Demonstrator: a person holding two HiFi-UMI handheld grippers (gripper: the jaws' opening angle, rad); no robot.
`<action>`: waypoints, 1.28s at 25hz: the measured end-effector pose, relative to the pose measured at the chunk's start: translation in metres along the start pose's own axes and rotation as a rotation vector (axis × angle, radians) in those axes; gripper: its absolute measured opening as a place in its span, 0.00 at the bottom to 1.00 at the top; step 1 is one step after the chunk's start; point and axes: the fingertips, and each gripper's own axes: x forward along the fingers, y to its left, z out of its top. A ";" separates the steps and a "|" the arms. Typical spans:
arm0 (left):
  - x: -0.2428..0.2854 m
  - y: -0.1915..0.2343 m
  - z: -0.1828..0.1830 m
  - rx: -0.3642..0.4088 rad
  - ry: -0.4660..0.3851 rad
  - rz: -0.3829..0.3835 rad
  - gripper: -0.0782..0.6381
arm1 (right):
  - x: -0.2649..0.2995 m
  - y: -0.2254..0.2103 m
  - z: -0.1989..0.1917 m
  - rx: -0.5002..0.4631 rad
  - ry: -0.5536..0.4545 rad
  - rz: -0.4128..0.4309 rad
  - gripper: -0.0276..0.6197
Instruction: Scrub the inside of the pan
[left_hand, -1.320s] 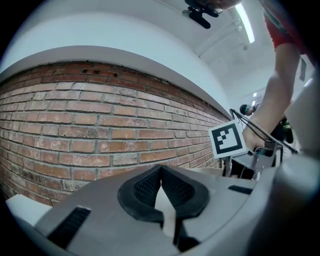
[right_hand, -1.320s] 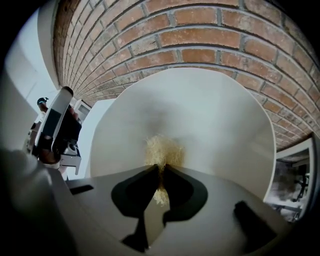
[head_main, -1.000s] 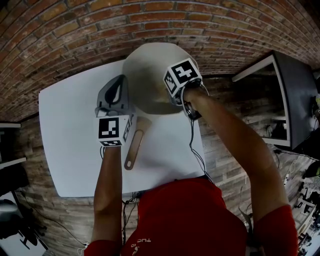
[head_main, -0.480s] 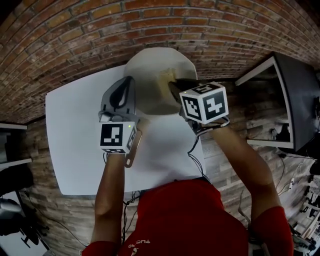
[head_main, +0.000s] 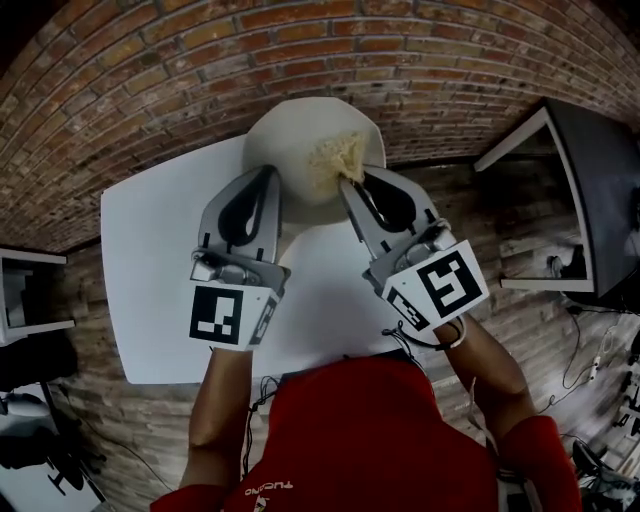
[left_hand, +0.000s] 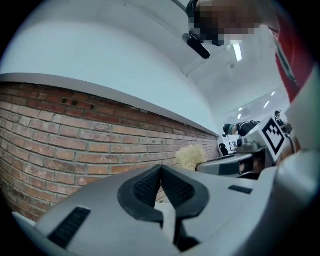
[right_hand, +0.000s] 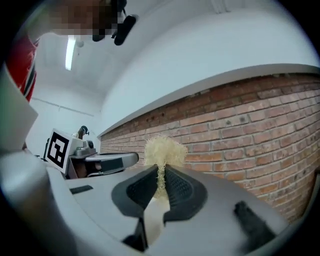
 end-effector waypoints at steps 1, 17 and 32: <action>-0.004 -0.004 0.005 0.002 -0.009 -0.002 0.13 | -0.007 0.003 0.005 -0.004 -0.025 -0.004 0.12; -0.034 -0.045 0.020 0.029 -0.059 0.028 0.13 | -0.061 0.029 0.017 -0.033 -0.143 -0.018 0.12; -0.036 -0.043 0.017 0.020 -0.054 0.046 0.13 | -0.059 0.034 0.013 -0.025 -0.134 0.003 0.12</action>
